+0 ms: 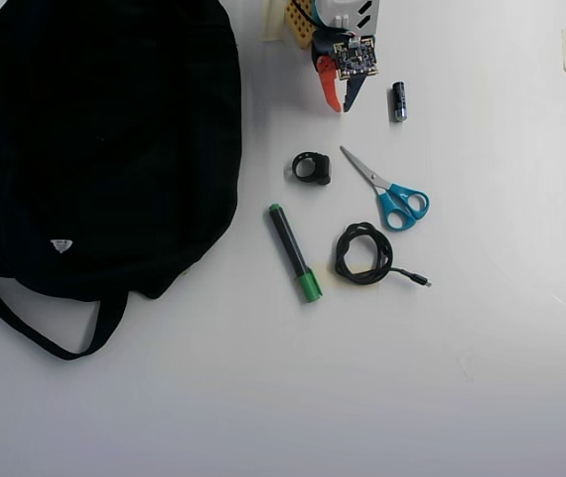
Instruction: Put the cable into the black bag
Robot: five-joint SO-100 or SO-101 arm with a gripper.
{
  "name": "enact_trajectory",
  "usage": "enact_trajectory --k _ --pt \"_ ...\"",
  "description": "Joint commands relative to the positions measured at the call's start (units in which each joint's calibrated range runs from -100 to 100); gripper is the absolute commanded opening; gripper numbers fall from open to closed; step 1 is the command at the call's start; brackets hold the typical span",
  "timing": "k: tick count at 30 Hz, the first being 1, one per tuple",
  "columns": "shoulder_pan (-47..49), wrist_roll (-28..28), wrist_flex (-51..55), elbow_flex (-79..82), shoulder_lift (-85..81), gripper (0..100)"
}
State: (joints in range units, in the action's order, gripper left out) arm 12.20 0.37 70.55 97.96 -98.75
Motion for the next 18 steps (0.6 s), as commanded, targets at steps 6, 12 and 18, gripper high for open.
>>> enact_trajectory --k 6,12,18 --pt "0.14 -0.21 0.6 1.33 -0.75 2" --pt "0.14 -0.21 0.6 1.33 -0.75 2" --pt "0.37 -0.21 0.6 1.33 -0.75 2"
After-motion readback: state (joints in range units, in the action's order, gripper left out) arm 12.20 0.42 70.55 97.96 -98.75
